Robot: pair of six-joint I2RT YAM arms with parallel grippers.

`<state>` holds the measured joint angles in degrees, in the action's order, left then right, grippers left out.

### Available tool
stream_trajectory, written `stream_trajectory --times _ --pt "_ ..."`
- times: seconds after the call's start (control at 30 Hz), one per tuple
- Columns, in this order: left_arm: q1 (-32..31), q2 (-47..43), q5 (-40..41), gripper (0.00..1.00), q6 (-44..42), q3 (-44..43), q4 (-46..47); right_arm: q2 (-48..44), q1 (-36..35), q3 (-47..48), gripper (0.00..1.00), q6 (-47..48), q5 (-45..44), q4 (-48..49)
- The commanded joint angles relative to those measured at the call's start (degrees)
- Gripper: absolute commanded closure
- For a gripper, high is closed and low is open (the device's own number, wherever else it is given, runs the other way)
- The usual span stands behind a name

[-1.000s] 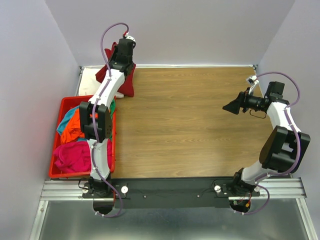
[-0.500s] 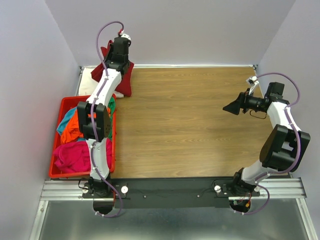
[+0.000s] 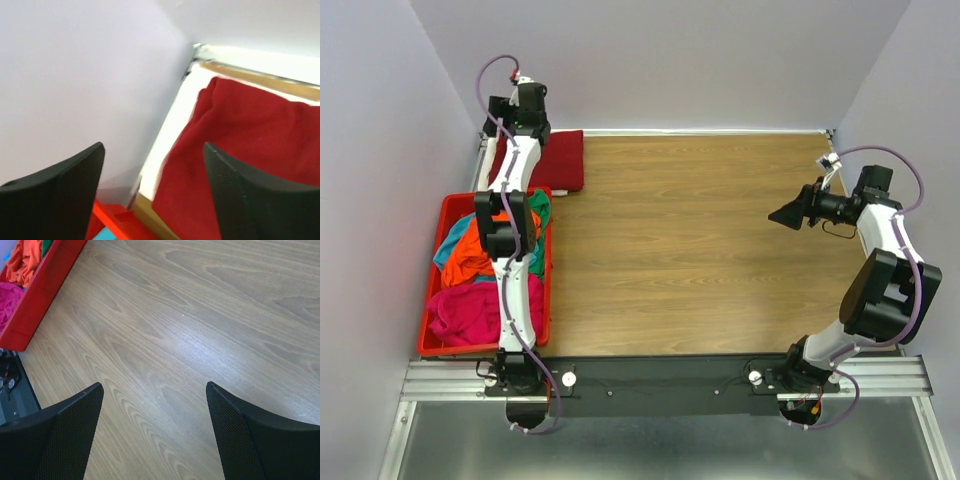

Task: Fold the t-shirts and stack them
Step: Neatly place the folded tshirt to the corner, then reset both grippers

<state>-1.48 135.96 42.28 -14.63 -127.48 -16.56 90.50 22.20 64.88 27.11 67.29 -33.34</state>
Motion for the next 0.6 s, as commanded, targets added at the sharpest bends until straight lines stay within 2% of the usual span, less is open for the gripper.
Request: stream_trajectory --times 0.0,0.07,0.17,0.2,0.27,0.3,0.37,0.43,0.57 --pt "0.8 -4.0 9.9 0.11 8.6 -3.1 1.7 0.8 1.1 1.6 0.11 1.4 2.5 -1.7" --pt "0.5 -10.0 7.7 0.1 11.0 -2.5 0.7 0.8 1.1 1.7 0.11 1.6 2.5 -2.0" --pt "0.4 -16.7 -0.9 0.1 16.2 0.6 -2.6 0.7 1.1 1.7 0.11 2.2 2.1 -2.3" --pt "0.4 -21.0 -8.1 0.1 17.1 1.8 -3.4 0.5 1.1 1.8 0.11 2.4 1.8 -2.4" --pt "0.5 -26.1 -17.0 0.1 17.1 8.4 -3.8 0.0 1.1 1.7 0.11 3.2 0.7 -2.8" --pt "0.5 -31.4 -25.9 0.1 16.2 11.4 -3.1 -0.1 1.2 1.7 0.11 3.3 0.4 -2.7" --pt "0.5 -39.6 -35.8 0.1 16.0 22.3 0.4 -0.2 1.2 1.7 0.11 3.7 -0.8 -2.8" --pt "0.5 -44.4 -40.4 0.11 16.7 31.9 2.5 -0.2 1.2 1.7 0.11 3.9 -1.4 -2.9" --pt "0.5 -54.9 -51.9 0.11 16.7 44.3 5.8 -0.2 1.2 1.6 0.11 5.1 -3.4 -2.9"
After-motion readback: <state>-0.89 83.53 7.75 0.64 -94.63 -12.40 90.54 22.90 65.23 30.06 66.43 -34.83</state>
